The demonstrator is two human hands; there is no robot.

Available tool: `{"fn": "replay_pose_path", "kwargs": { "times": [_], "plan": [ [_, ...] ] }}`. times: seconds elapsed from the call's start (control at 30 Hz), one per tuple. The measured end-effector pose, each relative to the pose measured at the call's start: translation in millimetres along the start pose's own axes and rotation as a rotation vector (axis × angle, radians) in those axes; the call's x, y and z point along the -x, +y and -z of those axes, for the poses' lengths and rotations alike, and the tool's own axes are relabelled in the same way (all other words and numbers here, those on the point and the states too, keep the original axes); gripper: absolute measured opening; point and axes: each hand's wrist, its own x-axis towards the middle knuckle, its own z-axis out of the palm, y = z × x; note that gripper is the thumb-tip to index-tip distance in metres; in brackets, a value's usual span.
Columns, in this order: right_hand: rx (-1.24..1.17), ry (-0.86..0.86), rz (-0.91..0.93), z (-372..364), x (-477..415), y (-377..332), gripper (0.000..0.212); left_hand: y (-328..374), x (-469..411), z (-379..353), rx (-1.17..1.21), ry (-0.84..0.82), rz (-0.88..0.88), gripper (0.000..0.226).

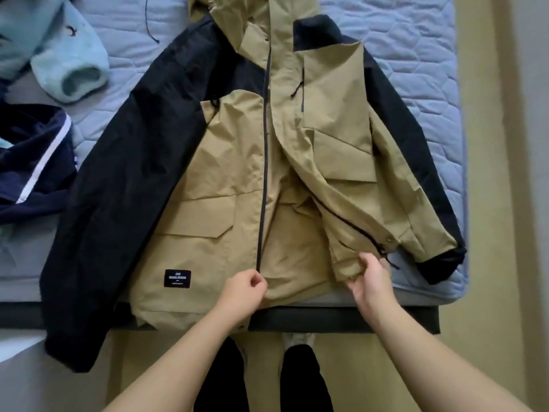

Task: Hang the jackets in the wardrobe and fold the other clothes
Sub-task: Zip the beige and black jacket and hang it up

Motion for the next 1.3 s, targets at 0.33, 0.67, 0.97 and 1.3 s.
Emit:
{"fn": "replay_pose_path", "kwargs": {
  "times": [0.33, 0.67, 0.97, 1.3],
  "plan": [
    [0.29, -0.233, -0.187, 24, 4, 43, 0.011, 98, -39, -54, 0.4, 0.122, 0.007, 0.031],
    [0.761, -0.418, -0.158, 39, -11, 27, 0.03, 122, -73, -36, 0.186, 0.362, 0.083, 0.04],
    [0.995, -0.365, 0.332, -34, -42, -15, 0.036, 86, -62, -30, -0.053, 0.251, -0.184, 0.035],
    [1.223, -0.304, 0.227, -24, -42, 1, 0.021, 43, -41, -36, -0.053, -0.104, -0.069, 0.034]
  ]
}}
